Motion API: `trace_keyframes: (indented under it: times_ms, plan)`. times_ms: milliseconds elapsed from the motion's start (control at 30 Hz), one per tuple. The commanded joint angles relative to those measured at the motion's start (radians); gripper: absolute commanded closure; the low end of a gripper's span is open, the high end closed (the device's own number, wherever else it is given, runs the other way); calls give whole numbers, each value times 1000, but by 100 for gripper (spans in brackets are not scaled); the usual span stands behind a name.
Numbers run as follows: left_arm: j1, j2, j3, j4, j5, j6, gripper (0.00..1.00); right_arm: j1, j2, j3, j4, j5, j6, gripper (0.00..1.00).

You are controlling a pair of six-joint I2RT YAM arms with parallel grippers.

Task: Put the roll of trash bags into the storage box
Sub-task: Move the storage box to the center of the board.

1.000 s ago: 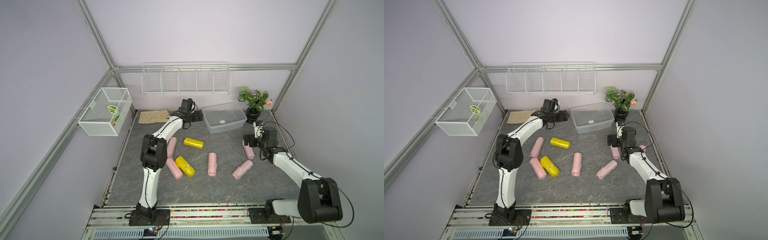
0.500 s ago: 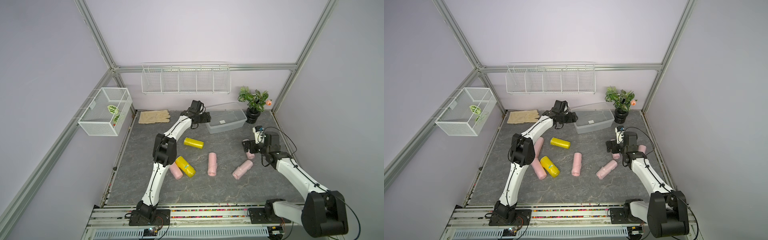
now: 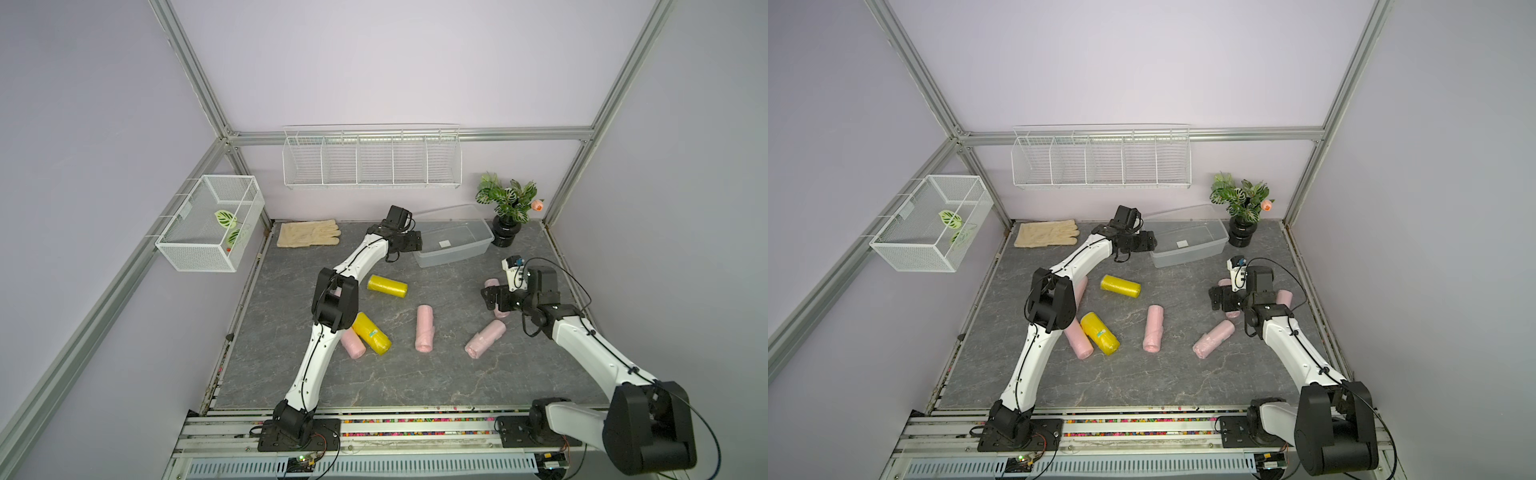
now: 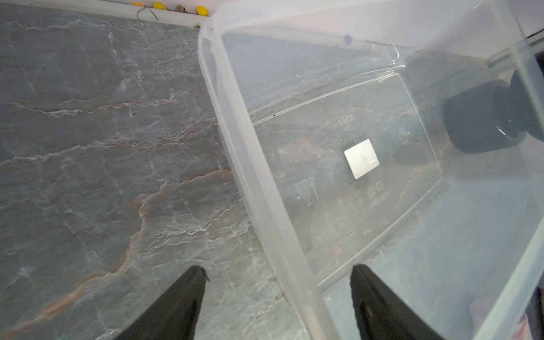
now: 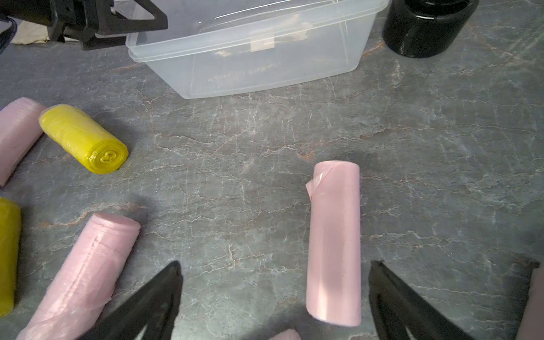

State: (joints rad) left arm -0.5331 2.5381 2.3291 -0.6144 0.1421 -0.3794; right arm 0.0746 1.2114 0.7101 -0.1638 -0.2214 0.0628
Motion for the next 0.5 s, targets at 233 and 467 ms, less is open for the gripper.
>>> trace_keyframes:
  times_ms: [233,467]
  plan:
    - [-10,-1,5,-100,-89,81,27,6,-10,27,-34,-36,-8,1]
    - [-10,-40,-62,-104,-149,97,27,7,-16,28,-44,-38,-10,1]
